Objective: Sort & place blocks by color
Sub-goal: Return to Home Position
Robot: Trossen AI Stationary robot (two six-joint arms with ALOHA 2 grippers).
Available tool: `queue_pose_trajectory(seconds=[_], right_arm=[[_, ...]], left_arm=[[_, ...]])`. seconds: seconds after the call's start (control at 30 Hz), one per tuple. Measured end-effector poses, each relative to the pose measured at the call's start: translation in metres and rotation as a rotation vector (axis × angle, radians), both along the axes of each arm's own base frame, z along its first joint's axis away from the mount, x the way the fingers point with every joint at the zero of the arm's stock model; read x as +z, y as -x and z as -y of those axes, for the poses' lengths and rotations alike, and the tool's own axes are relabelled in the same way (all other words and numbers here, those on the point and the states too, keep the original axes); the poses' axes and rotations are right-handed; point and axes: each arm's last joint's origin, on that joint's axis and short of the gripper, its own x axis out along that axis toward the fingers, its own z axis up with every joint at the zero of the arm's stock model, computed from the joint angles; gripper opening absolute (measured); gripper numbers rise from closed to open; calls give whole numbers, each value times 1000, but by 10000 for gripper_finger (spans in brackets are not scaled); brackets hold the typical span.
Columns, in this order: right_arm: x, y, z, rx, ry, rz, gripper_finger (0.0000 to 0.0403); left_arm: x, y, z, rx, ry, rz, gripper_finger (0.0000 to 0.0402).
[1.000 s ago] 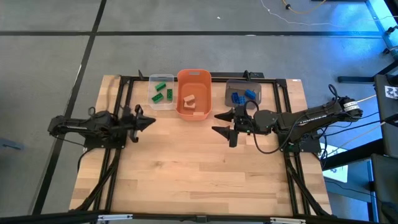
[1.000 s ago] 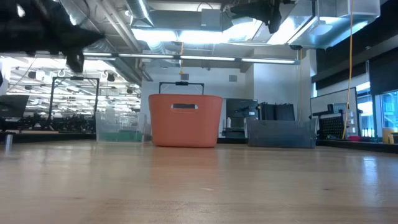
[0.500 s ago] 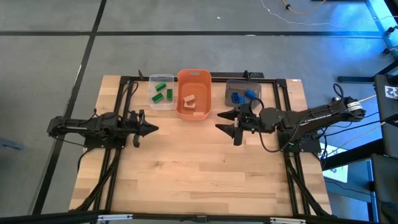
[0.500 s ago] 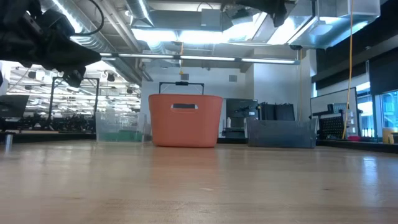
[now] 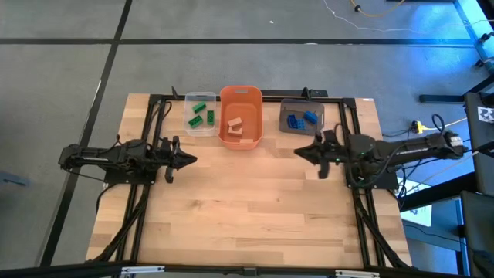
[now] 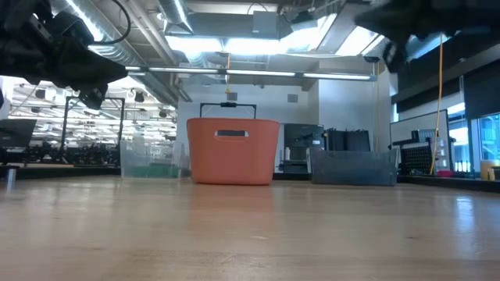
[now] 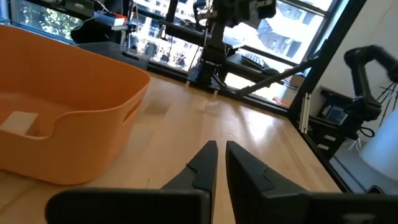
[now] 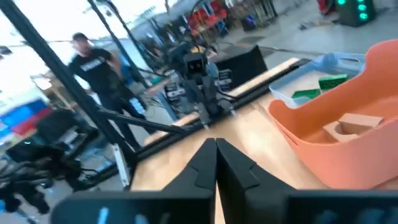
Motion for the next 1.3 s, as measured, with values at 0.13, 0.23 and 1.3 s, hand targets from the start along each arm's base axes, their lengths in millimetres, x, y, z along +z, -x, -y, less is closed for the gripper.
queue_pose_trajectory(seconds=[0.13, 0.23, 1.3], right_arm=[[-27, 25, 5, 50, -6, 43, 3], [-44, 37, 5, 77, -10, 60, 2], [-86, 68, 5, 140, 310, 62, 0]], left_arm=[[0, 0, 0, 0, 0, 0, 20], [0, 0, 0, 0, 0, 0, 14], [0, 0, 0, 0, 0, -1, 21]])
